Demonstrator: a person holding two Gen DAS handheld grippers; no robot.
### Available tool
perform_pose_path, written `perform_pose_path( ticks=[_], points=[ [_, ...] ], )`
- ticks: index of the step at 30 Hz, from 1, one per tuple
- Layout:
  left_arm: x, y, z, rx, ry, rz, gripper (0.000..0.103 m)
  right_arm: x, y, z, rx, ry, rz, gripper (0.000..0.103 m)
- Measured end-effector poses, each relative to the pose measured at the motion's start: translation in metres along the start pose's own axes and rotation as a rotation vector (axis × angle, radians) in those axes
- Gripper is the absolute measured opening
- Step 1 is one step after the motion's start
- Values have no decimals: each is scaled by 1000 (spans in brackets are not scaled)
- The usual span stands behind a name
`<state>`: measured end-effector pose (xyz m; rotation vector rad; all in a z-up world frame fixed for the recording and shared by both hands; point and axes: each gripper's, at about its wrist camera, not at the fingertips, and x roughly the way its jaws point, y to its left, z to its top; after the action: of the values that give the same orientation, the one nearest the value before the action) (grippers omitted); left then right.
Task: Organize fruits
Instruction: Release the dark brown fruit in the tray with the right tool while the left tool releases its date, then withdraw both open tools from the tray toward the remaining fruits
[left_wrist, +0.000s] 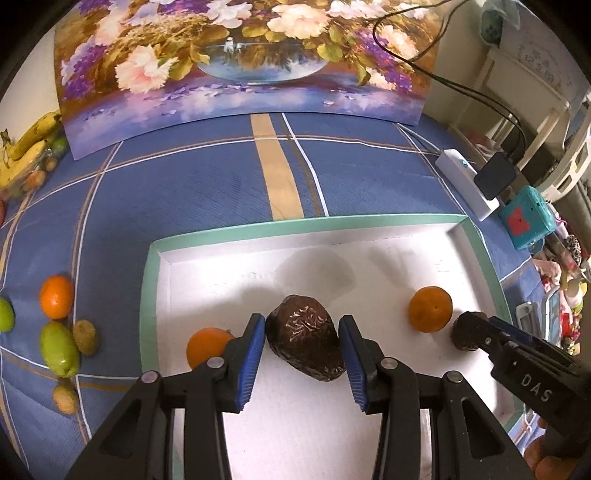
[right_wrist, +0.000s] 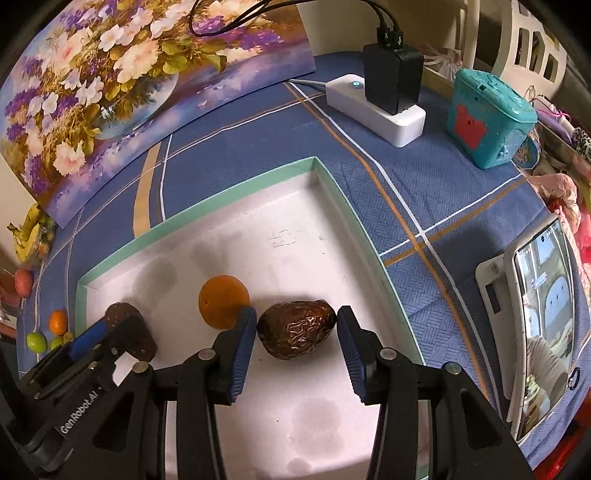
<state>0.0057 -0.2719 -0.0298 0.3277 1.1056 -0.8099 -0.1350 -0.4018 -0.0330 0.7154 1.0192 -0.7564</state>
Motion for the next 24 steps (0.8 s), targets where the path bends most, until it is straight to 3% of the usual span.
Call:
perform_pose_path(
  ticks=[7, 14, 24],
  points=[
    [-18, 1, 1, 6, -1, 7, 46, 1, 6, 1, -27, -3, -35, 47],
    [-48, 8, 1, -4, -31, 11, 47, -26, 6, 3, -45, -59, -61, 48],
    [-82, 40, -17, -53, -57, 68, 47, -62, 29, -11, -104, -102, -25, 47]
  ],
)
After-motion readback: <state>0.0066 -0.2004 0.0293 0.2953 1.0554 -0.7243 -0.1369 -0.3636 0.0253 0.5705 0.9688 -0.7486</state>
